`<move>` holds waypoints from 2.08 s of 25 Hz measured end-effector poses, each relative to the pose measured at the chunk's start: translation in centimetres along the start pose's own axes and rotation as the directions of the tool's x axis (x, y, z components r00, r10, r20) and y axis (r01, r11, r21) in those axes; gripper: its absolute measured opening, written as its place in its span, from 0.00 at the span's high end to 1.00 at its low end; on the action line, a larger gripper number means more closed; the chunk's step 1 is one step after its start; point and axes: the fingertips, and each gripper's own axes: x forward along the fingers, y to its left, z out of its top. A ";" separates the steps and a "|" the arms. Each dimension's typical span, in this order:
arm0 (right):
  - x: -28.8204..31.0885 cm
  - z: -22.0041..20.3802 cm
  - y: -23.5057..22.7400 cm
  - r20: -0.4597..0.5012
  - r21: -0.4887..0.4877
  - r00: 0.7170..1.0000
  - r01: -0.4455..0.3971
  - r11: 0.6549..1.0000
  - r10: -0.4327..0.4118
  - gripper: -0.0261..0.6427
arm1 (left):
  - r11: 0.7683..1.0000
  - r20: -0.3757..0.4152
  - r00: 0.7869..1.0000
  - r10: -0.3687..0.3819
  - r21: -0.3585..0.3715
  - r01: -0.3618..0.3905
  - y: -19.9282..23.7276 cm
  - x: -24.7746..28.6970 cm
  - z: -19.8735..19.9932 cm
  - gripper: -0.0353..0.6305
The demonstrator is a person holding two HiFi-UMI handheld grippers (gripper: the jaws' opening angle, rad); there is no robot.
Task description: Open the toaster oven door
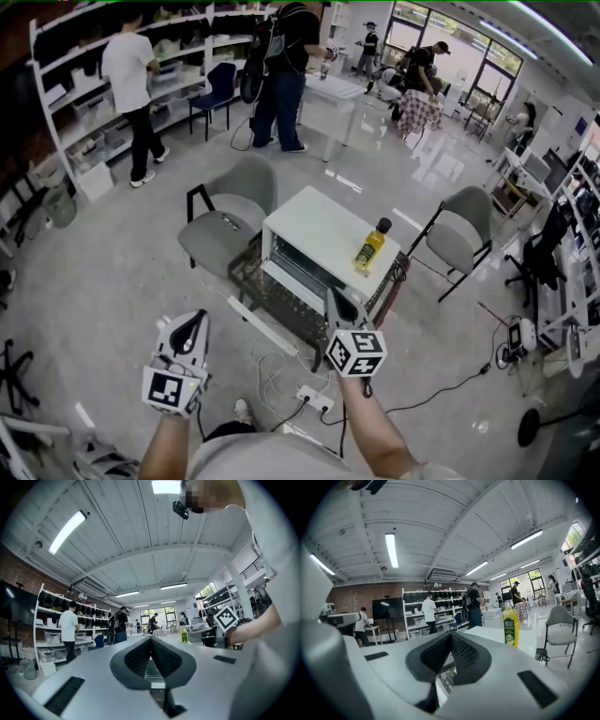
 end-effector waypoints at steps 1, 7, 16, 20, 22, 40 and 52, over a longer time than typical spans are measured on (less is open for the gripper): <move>-0.3 0.8 0.2 0.016 -0.004 1.000 -0.003 1.000 0.003 0.93 | 1.000 0.005 1.000 -0.001 -0.002 0.001 0.3 0.0 0.2 0.92; -1.5 4.0 1.2 0.084 -0.029 0.996 0.008 1.000 -0.005 0.93 | 1.000 0.027 0.999 -0.018 -0.006 0.019 2.0 -0.1 0.8 0.92; -4.2 5.7 2.1 0.138 -0.055 0.990 0.038 0.998 -0.030 0.93 | 1.000 0.072 0.997 -0.024 0.022 0.022 4.7 -0.6 0.7 0.92; -6.1 6.6 2.8 0.163 -0.053 0.985 0.057 0.997 -0.048 0.93 | 1.000 0.090 0.996 0.007 0.014 -0.008 6.7 -2.1 1.1 0.92; -7.1 6.9 3.0 0.175 -0.055 0.983 0.071 0.996 -0.061 0.93 | 1.000 0.088 0.996 0.019 0.016 -0.021 7.4 -3.0 1.0 0.92; -11.2 8.0 2.8 0.207 -0.111 0.964 0.190 0.975 -0.165 0.93 | 0.999 0.105 0.993 0.051 0.001 -0.051 8.1 -5.0 1.5 0.92; -11.7 8.2 1.9 0.208 -0.123 0.955 0.238 0.963 -0.210 0.93 | 1.000 0.111 0.994 0.008 -0.017 -0.006 7.5 -3.1 1.5 0.92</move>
